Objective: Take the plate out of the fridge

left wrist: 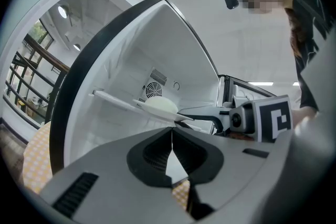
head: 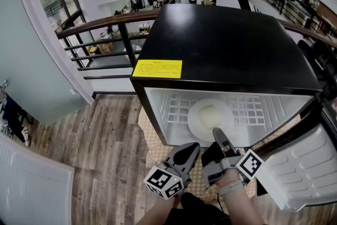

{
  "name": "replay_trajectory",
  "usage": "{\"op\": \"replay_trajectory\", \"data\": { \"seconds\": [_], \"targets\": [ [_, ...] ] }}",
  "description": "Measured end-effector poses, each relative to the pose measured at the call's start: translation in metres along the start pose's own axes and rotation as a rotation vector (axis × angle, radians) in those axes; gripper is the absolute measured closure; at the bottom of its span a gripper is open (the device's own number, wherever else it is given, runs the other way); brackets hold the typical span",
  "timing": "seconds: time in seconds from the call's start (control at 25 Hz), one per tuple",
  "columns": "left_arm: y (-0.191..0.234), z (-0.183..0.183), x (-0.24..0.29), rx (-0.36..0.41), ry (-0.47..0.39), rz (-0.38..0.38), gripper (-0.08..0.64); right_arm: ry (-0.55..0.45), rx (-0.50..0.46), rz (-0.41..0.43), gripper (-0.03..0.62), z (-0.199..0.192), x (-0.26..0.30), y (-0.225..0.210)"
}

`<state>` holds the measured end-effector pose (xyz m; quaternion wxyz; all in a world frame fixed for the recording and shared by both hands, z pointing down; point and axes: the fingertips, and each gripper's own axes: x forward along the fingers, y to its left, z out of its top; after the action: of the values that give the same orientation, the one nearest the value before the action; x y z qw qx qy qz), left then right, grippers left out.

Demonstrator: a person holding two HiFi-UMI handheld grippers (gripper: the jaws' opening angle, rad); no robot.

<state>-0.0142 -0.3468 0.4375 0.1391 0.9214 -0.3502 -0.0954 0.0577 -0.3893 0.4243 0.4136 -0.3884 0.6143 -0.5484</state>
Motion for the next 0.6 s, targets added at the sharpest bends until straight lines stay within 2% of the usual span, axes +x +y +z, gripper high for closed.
{"op": "replay_trajectory", "data": {
  "seconds": [0.6],
  "targets": [
    [-0.030,-0.003,-0.021,0.010,0.005,-0.021,0.549,-0.023,0.027,0.009,0.537,-0.005,-0.043,0.002]
  ]
}}
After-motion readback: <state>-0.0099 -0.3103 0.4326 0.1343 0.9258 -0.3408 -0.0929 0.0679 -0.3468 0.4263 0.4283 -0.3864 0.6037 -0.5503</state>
